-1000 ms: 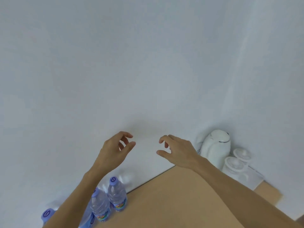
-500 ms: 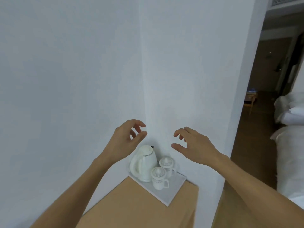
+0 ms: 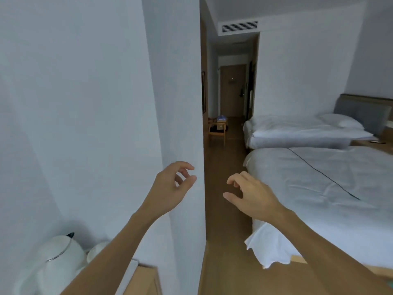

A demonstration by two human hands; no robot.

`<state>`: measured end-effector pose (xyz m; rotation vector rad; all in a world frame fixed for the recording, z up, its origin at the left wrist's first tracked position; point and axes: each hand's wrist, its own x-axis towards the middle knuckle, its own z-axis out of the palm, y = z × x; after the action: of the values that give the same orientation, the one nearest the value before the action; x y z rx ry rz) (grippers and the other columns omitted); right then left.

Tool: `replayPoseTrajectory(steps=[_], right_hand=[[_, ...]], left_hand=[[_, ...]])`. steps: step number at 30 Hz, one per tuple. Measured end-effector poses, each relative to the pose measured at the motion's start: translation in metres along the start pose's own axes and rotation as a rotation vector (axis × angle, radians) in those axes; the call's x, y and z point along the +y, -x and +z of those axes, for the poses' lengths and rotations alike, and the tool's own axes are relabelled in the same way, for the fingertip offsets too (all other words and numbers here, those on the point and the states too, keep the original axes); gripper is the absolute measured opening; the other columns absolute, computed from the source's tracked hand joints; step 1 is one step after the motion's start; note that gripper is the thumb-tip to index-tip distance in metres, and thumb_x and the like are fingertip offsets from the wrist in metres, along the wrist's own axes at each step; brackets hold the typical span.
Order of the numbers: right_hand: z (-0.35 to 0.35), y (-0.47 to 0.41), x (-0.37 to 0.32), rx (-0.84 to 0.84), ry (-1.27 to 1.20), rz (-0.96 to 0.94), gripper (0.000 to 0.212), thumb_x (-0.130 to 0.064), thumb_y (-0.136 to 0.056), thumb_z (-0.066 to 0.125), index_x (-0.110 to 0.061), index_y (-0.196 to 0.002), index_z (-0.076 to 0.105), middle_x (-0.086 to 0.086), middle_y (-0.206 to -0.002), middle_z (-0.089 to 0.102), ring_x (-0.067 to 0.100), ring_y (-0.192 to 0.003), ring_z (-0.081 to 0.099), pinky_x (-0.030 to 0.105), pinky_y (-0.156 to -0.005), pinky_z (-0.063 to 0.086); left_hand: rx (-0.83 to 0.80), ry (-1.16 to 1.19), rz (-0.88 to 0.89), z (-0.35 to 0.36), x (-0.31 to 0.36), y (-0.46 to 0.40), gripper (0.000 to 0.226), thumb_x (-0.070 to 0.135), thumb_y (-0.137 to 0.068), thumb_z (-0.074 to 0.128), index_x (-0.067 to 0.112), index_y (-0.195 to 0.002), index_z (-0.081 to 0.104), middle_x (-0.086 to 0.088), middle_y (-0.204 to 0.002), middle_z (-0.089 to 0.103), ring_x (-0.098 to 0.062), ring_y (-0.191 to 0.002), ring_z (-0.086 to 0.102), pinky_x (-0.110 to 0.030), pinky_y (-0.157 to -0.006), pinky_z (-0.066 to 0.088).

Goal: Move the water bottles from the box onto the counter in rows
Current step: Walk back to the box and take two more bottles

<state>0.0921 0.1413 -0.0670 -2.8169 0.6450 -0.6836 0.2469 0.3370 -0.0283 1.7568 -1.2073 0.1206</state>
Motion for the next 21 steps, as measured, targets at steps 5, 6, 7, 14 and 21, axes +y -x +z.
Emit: replayPoseTrajectory(steps=[5,6,7,14,21], right_hand=[[0.000,-0.033,0.072,0.014,0.043,0.086,0.039,-0.061,-0.088,0.052,-0.039,-0.120,0.047,-0.017,-0.121,0.050,0.003,-0.101,0.050,0.022,-0.085,0.043],[0.002,-0.043,0.086,0.018,0.051,0.094,0.039,-0.062,-0.088,0.051,-0.039,-0.120,0.047,-0.018,-0.120,0.050,0.003,-0.100,0.051,0.022,-0.085,0.043],[0.004,-0.055,0.100,0.022,0.060,0.099,0.039,-0.062,-0.088,0.051,-0.039,-0.119,0.048,-0.018,-0.118,0.049,0.003,-0.098,0.051,0.022,-0.083,0.042],[0.017,-0.154,0.186,0.025,0.110,0.153,0.040,-0.061,-0.087,0.050,-0.038,-0.120,0.048,-0.018,-0.116,0.052,0.005,-0.100,0.051,0.024,-0.085,0.044],[0.034,-0.237,0.264,-0.004,0.106,0.177,0.047,-0.061,-0.088,0.049,-0.036,-0.128,0.047,-0.016,-0.130,0.051,0.009,-0.115,0.051,0.031,-0.096,0.044]], left_hand=[[-0.041,-0.019,0.081,0.077,-0.013,-0.071,0.017,0.041,-0.089,0.061,0.042,-0.105,0.054,0.024,-0.099,0.057,-0.001,-0.088,0.059,-0.010,-0.068,0.050],[-0.046,-0.020,0.085,0.090,-0.018,-0.088,0.018,0.042,-0.089,0.061,0.044,-0.105,0.054,0.025,-0.099,0.056,0.000,-0.088,0.059,-0.010,-0.068,0.050],[-0.049,-0.019,0.089,0.103,-0.023,-0.105,0.018,0.044,-0.089,0.060,0.046,-0.105,0.053,0.026,-0.099,0.056,0.001,-0.088,0.058,-0.010,-0.067,0.050],[-0.056,0.043,0.122,0.179,-0.058,-0.243,0.019,0.047,-0.089,0.059,0.044,-0.107,0.053,0.026,-0.101,0.055,-0.002,-0.091,0.059,-0.009,-0.071,0.048],[-0.082,0.079,0.131,0.244,-0.095,-0.353,0.031,0.048,-0.088,0.060,0.048,-0.117,0.048,0.033,-0.116,0.047,0.004,-0.101,0.054,-0.007,-0.072,0.043]])
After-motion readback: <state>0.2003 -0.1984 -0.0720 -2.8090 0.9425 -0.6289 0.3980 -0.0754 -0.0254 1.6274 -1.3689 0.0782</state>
